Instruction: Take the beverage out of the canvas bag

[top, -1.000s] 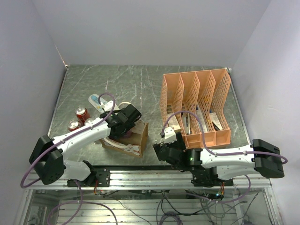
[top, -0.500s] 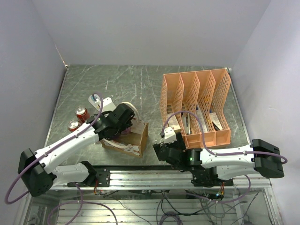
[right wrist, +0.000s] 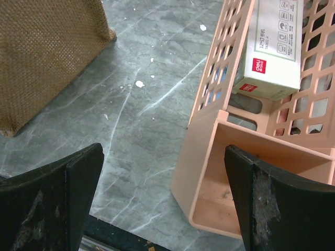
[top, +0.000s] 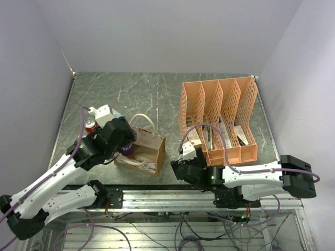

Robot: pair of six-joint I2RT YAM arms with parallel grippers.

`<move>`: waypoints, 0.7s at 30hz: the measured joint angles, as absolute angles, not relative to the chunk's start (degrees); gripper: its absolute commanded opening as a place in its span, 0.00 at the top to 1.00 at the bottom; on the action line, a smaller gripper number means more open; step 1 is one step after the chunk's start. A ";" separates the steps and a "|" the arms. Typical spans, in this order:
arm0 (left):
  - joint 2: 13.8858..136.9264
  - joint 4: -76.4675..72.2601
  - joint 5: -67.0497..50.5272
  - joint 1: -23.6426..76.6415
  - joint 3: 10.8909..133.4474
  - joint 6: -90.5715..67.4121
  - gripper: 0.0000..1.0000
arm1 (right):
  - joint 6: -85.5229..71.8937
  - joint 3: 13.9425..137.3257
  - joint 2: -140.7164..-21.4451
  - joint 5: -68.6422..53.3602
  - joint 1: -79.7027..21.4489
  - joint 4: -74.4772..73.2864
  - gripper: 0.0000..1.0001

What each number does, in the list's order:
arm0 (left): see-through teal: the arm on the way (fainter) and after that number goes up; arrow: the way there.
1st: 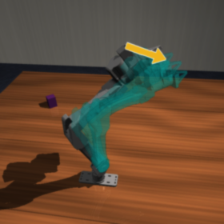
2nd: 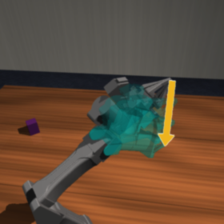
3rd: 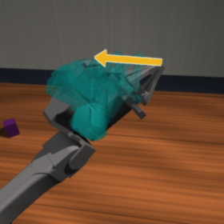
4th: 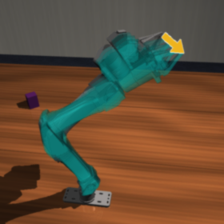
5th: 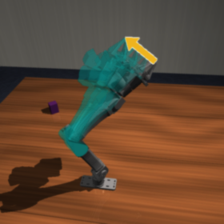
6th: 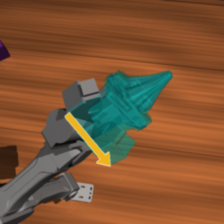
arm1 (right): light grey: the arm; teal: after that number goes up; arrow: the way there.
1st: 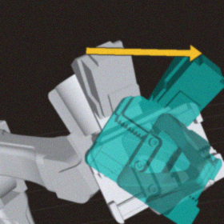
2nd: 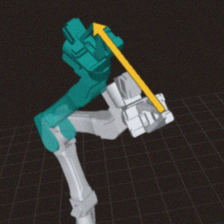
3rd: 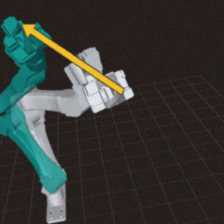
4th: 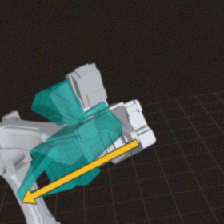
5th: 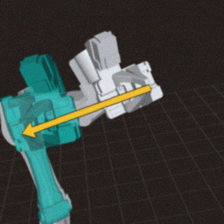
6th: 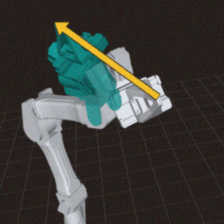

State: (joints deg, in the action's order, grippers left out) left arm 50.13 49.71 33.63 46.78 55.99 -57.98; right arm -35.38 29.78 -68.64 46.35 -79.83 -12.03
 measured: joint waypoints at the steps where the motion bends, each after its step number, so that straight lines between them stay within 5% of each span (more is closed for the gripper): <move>1: 48.69 49.95 34.11 46.78 56.36 -57.08 0.93 | -35.38 29.93 -68.75 46.37 -79.85 -12.05 0.00; 10: 40.14 58.43 43.59 46.78 63.77 -55.27 0.93 | -35.35 30.35 -69.76 46.63 -80.01 -12.19 0.00; 21: 40.25 83.83 56.38 46.78 63.79 -81.17 0.93 | -35.35 31.27 -71.57 47.00 -80.18 -12.38 0.00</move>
